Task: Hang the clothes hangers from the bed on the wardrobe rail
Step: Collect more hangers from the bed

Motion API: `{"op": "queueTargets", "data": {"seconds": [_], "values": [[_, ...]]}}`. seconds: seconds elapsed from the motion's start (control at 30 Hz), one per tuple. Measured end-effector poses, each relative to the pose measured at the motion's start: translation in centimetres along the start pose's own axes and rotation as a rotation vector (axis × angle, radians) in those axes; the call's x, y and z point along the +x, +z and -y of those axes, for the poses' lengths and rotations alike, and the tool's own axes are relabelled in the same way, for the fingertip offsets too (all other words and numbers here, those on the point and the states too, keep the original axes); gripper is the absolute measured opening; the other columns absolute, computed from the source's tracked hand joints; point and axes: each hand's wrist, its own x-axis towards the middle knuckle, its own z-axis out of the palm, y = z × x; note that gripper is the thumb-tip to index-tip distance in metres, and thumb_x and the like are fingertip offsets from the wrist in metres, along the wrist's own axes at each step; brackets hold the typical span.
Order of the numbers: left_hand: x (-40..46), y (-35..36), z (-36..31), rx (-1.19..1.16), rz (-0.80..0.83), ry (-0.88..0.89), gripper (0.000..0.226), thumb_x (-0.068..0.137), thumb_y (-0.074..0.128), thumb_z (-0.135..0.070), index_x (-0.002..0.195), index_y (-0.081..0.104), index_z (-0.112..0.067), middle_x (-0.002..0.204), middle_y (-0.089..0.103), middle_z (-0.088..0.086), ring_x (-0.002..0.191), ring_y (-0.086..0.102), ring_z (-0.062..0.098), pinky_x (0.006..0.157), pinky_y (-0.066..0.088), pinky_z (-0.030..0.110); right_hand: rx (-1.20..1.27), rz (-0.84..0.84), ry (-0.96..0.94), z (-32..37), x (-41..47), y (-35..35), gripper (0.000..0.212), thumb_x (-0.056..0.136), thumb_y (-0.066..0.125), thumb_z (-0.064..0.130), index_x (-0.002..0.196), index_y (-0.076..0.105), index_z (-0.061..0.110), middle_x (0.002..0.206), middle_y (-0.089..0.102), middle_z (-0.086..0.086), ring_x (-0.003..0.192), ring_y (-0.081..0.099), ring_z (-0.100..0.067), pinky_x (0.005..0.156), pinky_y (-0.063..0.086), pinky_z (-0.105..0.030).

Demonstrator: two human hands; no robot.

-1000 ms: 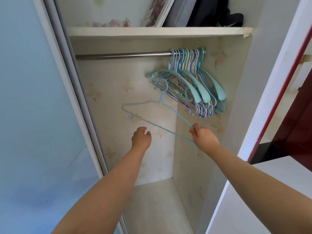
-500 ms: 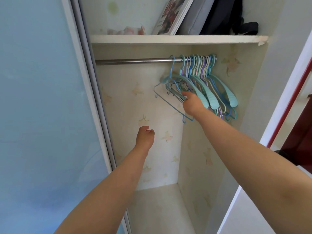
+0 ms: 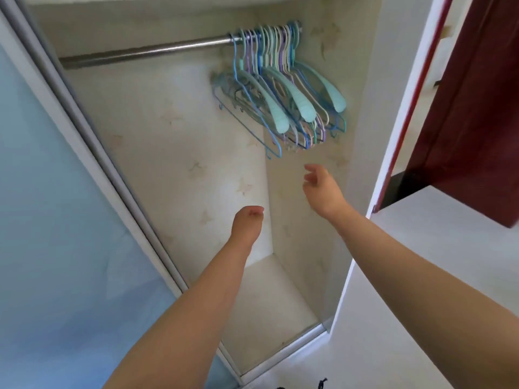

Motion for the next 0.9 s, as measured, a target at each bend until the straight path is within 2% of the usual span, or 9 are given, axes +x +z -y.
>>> {"op": "queueTargets", "data": {"seconds": [0.07, 0.1, 0.17, 0.27, 0.37, 0.47, 0.6, 0.8, 0.9], "values": [[-1.7, 2.5, 0.2, 0.039, 0.077, 0.028, 0.019, 0.086, 0.044, -0.013, 0.088, 0.058, -0.026, 0.090, 0.050, 0.001, 0.081, 0.043, 0.021, 0.075, 0.038, 0.030, 0.012, 0.068, 0.116, -3.1, -3.1, -1.4, 0.033, 0.094, 0.045, 0.011, 0.126, 0.050, 0.015, 0.108, 0.061, -0.007, 0.090, 0.060, -0.020, 0.079, 0.048, -0.030], [-2.5, 3.8, 0.3, 0.059, 0.107, 0.043, 0.017, 0.085, 0.044, -0.014, 0.088, 0.056, -0.026, 0.089, 0.049, 0.001, 0.080, 0.042, 0.020, 0.074, 0.036, 0.029, 0.029, 0.096, 0.170, -4.5, -4.7, -2.4, 0.030, 0.094, 0.044, 0.012, 0.123, 0.052, 0.016, 0.102, 0.063, -0.005, 0.086, 0.063, -0.021, 0.074, 0.050, -0.028], [-4.0, 6.7, 0.8, 0.101, 0.150, 0.072, 0.020, 0.090, 0.046, -0.013, 0.097, 0.063, -0.021, 0.094, 0.058, -0.001, 0.082, 0.050, 0.018, 0.073, 0.039, 0.024, 0.090, 0.135, 0.278, -6.9, -7.7, -4.9, 0.026, 0.095, 0.042, 0.010, 0.117, 0.055, 0.014, 0.095, 0.065, -0.004, 0.077, 0.066, -0.018, 0.070, 0.052, -0.025], [-6.8, 11.6, 1.9, 0.184, 0.217, 0.114, 0.022, 0.095, 0.047, -0.017, 0.106, 0.066, -0.012, 0.099, 0.062, -0.001, 0.088, 0.055, 0.014, 0.074, 0.040, 0.023, 0.179, 0.124, 0.442, -10.1, -12.2, -9.2, 0.022, 0.096, 0.042, 0.009, 0.109, 0.060, 0.012, 0.094, 0.066, -0.005, 0.077, 0.067, -0.020, 0.078, 0.054, -0.033], [-10.5, 17.7, 2.8, 0.212, 0.314, 0.117, 0.022, 0.096, 0.047, -0.015, 0.104, 0.067, -0.010, 0.095, 0.063, -0.001, 0.088, 0.057, 0.014, 0.076, 0.040, 0.023, 0.275, 0.056, 0.572, -14.2, -17.1, -13.9, 0.021, 0.096, 0.043, 0.010, 0.105, 0.062, 0.012, 0.091, 0.067, -0.005, 0.074, 0.067, -0.020, 0.071, 0.054, -0.029], [-15.4, 24.9, 3.5, 0.195, 0.429, 0.087, 0.019, 0.097, 0.046, -0.015, 0.099, 0.064, -0.019, 0.095, 0.067, -0.002, 0.087, 0.060, 0.016, 0.072, 0.043, 0.025, 0.312, -0.032, 0.675, -18.7, -22.9, -19.2, 0.019, 0.097, 0.045, 0.011, 0.103, 0.062, 0.013, 0.090, 0.067, -0.005, 0.070, 0.066, -0.018, 0.064, 0.052, -0.025], [-23.8, 35.0, 3.7, 0.175, 0.624, 0.034, 0.019, 0.098, 0.045, -0.017, 0.104, 0.063, -0.018, 0.098, 0.067, -0.002, 0.087, 0.062, 0.013, 0.077, 0.048, 0.027, 0.312, -0.102, 0.791, -24.2, -31.1, -27.7, 0.018, 0.097, 0.045, 0.010, 0.103, 0.061, 0.012, 0.088, 0.065, -0.003, 0.068, 0.064, -0.016, 0.066, 0.050, -0.026], [-34.7, 47.3, 3.1, 0.196, 0.862, 0.026, 0.018, 0.099, 0.044, -0.015, 0.100, 0.062, -0.018, 0.092, 0.065, -0.004, 0.083, 0.060, 0.012, 0.069, 0.045, 0.025, 0.348, -0.344, 0.947, -29.5, -41.7, -38.7, 0.017, 0.098, 0.047, 0.016, 0.105, 0.062, 0.013, 0.090, 0.066, -0.001, 0.071, 0.065, -0.015, 0.068, 0.052, -0.026], [-38.8, 52.7, 2.8, 0.236, 0.965, 0.036, 0.020, 0.100, 0.042, -0.014, 0.105, 0.062, -0.015, 0.090, 0.064, -0.006, 0.080, 0.059, 0.011, 0.067, 0.044, 0.023, 0.382, -0.462, 1.007, -31.6, -46.1, -42.6, 0.019, 0.097, 0.048, 0.018, 0.108, 0.062, 0.013, 0.092, 0.067, -0.002, 0.073, 0.066, -0.016, 0.072, 0.053, -0.028]]}}
